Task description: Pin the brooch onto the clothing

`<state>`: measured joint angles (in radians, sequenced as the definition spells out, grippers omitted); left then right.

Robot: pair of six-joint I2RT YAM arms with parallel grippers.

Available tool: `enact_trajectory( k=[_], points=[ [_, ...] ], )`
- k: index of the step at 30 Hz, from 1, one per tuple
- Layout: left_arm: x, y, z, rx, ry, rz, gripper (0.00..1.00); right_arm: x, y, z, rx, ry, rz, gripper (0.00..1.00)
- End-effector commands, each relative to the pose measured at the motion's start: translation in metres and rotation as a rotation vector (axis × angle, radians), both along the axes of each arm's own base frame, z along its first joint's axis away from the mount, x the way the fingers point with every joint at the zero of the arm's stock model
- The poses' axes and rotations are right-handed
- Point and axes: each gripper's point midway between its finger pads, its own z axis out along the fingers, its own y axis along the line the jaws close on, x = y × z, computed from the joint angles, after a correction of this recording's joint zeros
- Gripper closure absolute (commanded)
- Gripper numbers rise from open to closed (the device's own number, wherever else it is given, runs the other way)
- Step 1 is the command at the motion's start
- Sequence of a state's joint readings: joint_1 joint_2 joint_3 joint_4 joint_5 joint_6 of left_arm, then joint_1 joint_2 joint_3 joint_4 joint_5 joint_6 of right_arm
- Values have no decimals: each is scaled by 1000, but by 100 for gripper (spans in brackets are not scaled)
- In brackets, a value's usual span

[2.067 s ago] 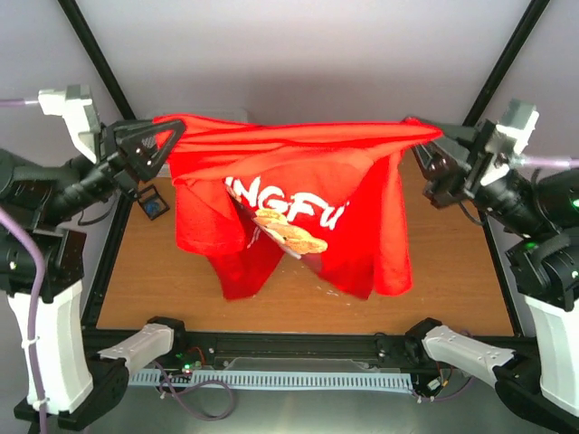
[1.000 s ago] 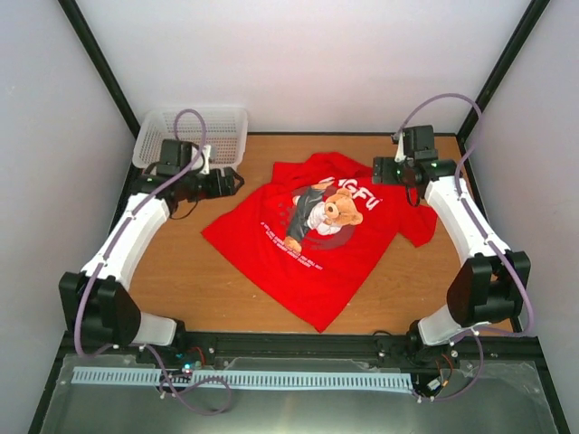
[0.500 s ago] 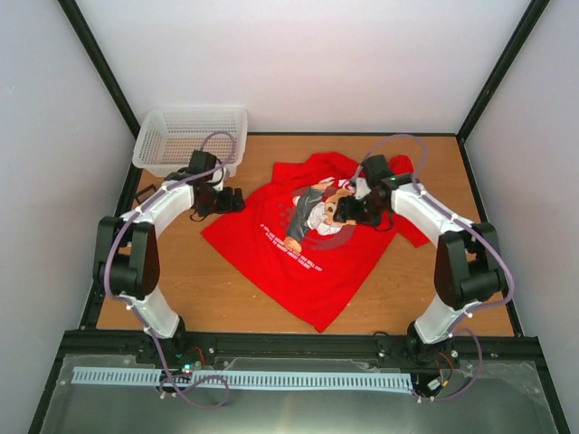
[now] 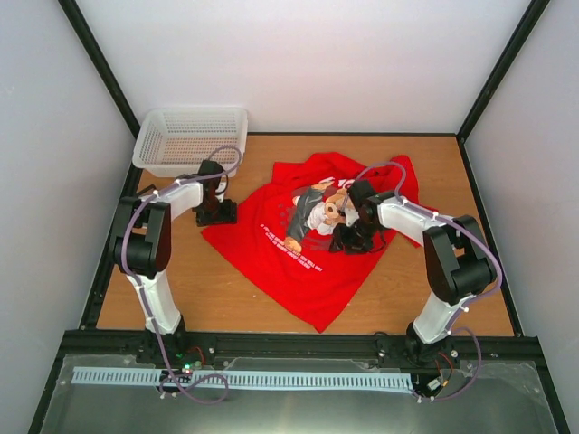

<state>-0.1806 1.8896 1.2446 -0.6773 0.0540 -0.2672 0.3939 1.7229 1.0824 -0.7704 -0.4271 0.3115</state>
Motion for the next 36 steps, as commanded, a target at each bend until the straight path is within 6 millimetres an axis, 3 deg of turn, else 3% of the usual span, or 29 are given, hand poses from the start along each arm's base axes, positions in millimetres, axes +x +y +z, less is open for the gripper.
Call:
enact_trajectory(
  k=[1, 3, 4, 6, 11, 16, 20, 23, 25, 28, 30, 33, 36],
  points=[
    [-21, -8, -12, -60, 65, -19, 30, -11, -4, -9, -12, 15, 6, 51],
    [-32, -12, -16, -97, 82, -19, 41, -14, -8, -15, -37, 21, 3, 52],
    [-48, -20, -19, -158, 113, -17, 57, -17, -17, -24, -81, 24, -5, 55],
    [-60, -26, -20, -206, 129, -17, 68, -19, -24, -30, -114, 27, -16, 56],
    [-93, -47, -12, -363, 176, -11, 88, -30, -52, -45, -205, 69, -96, 63],
    [-135, -78, 14, -502, 183, -74, 99, -37, -92, -48, -256, 83, -236, 63],
    [-163, -103, 45, -652, 272, -39, 99, -30, -128, -37, -293, 49, -355, 63],
    [-194, -100, 52, -696, 319, 14, 98, -14, -144, -18, -316, 1, -393, 62],
    [-203, -92, 57, -666, 290, 29, 63, -1, -142, -1, -294, -52, -375, 60],
    [-191, -82, 79, -605, 169, 14, 44, 12, -120, 28, -161, -115, -316, 56],
    [-171, -78, 96, -563, 70, -5, 40, 17, -106, 45, -76, -157, -275, 52],
    [-132, -79, 122, -528, -71, -27, 36, 21, -96, 67, -3, -227, -239, 46],
    [-84, -91, 148, -542, -207, -89, 34, 21, -90, 78, 36, -265, -214, 40]
  ],
)
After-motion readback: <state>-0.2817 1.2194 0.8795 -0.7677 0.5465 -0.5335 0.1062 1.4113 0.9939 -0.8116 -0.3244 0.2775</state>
